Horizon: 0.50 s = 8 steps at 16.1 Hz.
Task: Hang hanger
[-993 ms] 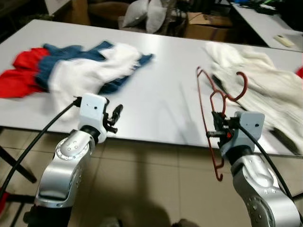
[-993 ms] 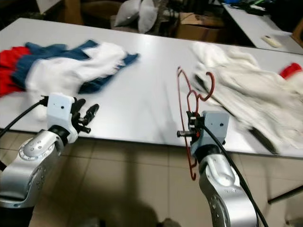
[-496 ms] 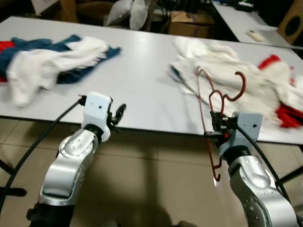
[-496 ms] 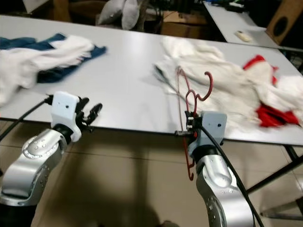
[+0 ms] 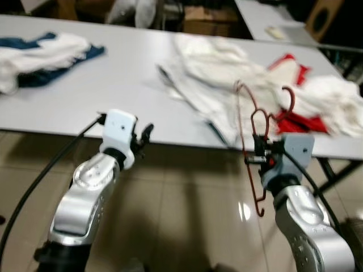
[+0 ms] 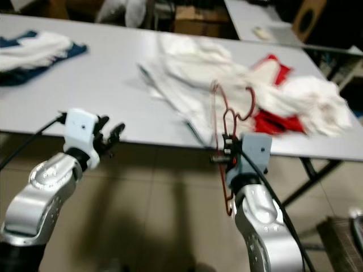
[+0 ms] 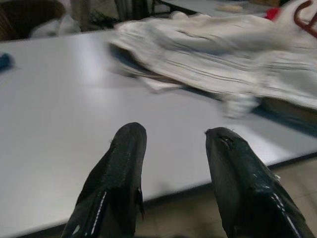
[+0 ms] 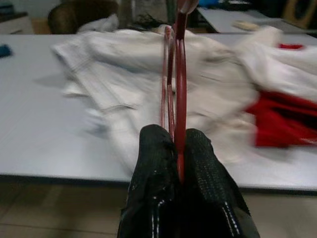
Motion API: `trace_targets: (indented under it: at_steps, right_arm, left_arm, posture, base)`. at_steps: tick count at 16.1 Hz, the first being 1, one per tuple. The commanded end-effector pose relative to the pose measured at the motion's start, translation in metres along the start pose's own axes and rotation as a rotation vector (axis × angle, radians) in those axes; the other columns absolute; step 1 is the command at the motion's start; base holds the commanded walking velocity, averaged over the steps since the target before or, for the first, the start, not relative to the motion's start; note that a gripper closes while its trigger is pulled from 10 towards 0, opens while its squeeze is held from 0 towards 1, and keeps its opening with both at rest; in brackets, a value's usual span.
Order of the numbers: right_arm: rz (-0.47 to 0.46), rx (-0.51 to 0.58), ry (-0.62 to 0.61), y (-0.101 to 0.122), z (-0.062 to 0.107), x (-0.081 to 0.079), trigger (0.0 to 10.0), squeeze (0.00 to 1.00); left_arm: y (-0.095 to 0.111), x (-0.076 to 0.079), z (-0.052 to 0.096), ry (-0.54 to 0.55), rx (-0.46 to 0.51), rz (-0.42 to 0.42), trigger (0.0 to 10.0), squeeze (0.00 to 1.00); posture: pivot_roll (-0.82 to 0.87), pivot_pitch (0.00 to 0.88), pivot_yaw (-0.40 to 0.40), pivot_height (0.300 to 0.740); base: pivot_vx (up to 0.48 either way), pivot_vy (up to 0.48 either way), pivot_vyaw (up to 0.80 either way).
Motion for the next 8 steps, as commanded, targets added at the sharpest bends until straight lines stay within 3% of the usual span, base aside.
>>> trace_targets:
  at_steps: [1,2,8]
  right_arm:
    - [0.008,0.008,-0.014,0.0031,0.0003,0.0031,10.0,0.0]
    - [0.003,0.005,-0.014,0.0022,-0.0005,0.0039,10.0,0.0]
    - [0.057,0.011,-0.009,0.0017,0.0,0.0051,10.0,0.0]
  left_arm:
    - [0.0021,0.0057,-0.0003,-0.022,0.007,-0.026,10.0,0.0]
    - [-0.0013,0.011,-0.0005,-0.04,-0.004,-0.062,10.0,0.0]
    - [-0.0065,0.006,-0.0026,-0.017,0.0,-0.01,10.0,0.0]
  posture:
    - [-0.02,0.061,-0.036,0.74]
    - [-0.03,0.056,-0.037,0.74]
    - [-0.05,0.023,-0.032,0.74]
  base:
    - [0.0,0.0,0.0]
    - [0.0,0.0,0.0]
    - [0.0,0.0,0.0]
Point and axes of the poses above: a point about 5 cm out from each wrist's last joint towards the gripper, its own z axis pointing back from the gripper into the wrist, its own y axis along the axis of the wrist's last joint, x = y × z, the point moved 5 cm from there along -z, pointing out of the wrist towards the gripper, and after that the axes turned 9 degrees about z, right-handed, at the moved point
